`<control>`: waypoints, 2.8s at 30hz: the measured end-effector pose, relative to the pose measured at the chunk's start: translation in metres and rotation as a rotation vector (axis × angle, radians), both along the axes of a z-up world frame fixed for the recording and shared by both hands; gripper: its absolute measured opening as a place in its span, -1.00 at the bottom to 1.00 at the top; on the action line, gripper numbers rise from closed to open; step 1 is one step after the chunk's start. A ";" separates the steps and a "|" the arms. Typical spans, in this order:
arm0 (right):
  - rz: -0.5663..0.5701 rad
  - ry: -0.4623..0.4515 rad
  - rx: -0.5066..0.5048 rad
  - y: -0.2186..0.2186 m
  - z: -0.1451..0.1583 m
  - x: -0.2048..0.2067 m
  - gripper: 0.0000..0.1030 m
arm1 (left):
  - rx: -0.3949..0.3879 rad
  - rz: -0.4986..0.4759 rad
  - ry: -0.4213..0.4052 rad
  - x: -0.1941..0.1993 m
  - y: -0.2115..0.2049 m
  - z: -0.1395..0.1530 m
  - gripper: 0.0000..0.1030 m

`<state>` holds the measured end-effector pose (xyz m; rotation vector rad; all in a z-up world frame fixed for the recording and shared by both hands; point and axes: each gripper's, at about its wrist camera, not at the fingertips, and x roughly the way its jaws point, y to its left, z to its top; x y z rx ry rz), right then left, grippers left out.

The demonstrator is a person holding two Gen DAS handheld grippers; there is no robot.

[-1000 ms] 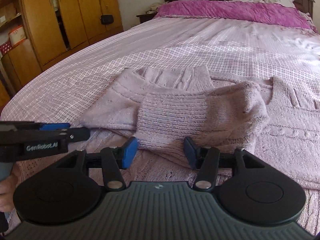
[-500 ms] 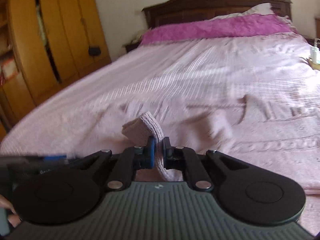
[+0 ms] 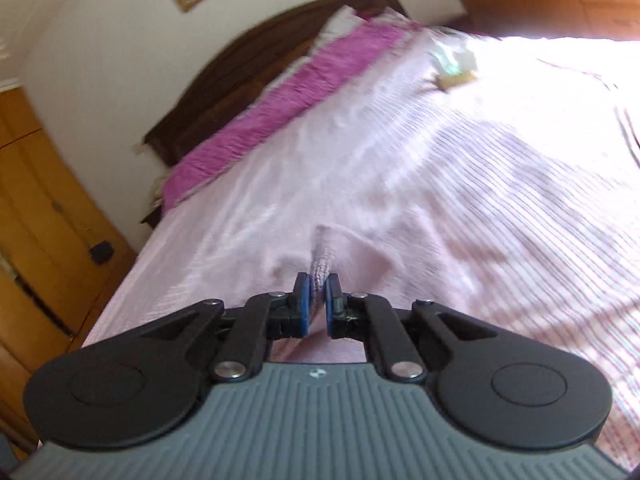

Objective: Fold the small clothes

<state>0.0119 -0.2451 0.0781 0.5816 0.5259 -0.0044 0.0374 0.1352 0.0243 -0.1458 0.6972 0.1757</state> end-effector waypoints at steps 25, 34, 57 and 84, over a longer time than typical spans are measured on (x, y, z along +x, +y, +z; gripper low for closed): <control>0.091 0.110 -0.126 -0.028 -0.001 0.031 0.08 | -0.029 -0.049 -0.060 0.034 0.010 0.053 -0.14; 0.158 0.197 -0.186 -0.014 -0.033 0.052 0.08 | -0.106 -0.061 0.034 0.080 0.006 0.015 -0.14; 0.180 0.031 -0.539 0.017 -0.024 0.055 -0.70 | -0.048 -0.023 -0.039 0.097 -0.013 -0.019 -0.05; 0.176 0.097 -0.340 0.012 -0.036 0.027 -0.25 | -0.007 -0.052 -0.014 0.072 -0.009 -0.005 0.00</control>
